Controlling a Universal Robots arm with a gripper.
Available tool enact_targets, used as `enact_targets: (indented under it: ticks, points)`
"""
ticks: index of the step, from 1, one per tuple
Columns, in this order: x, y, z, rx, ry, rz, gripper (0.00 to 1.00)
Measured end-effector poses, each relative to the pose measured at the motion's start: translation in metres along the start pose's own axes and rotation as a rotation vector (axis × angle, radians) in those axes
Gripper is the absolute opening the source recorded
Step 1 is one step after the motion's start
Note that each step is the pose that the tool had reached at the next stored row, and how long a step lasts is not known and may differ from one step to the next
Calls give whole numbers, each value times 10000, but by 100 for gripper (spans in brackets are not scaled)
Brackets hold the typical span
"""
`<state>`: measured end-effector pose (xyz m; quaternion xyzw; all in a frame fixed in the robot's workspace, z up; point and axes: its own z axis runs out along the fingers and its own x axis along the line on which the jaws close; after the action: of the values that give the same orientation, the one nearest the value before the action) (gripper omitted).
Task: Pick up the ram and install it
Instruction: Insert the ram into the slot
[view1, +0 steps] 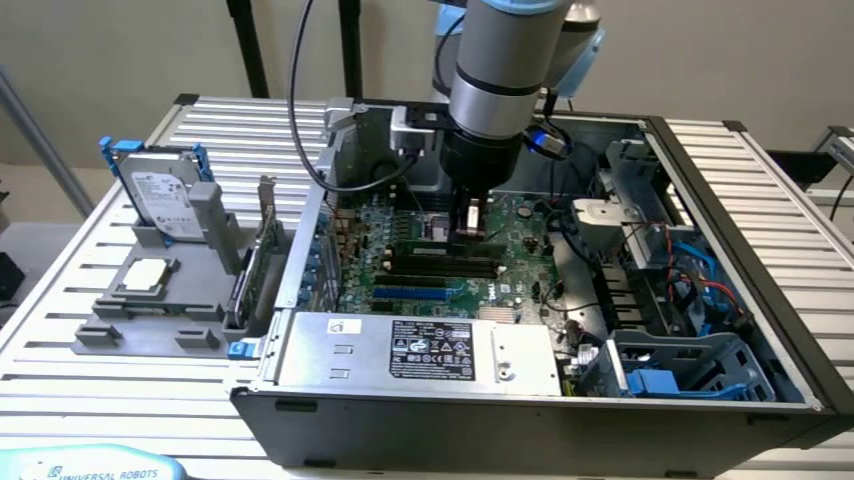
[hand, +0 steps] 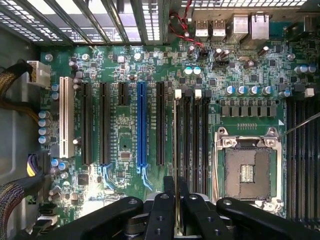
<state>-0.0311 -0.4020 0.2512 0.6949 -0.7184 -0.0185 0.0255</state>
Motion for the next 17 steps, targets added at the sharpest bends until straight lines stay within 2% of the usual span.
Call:
enact_targets:
  ticks: [7, 17]
  points:
    - [-17, 15, 74, -8, 143, 9, 14]
    - [-96, 24, 170, -40, 213, 13, 14]
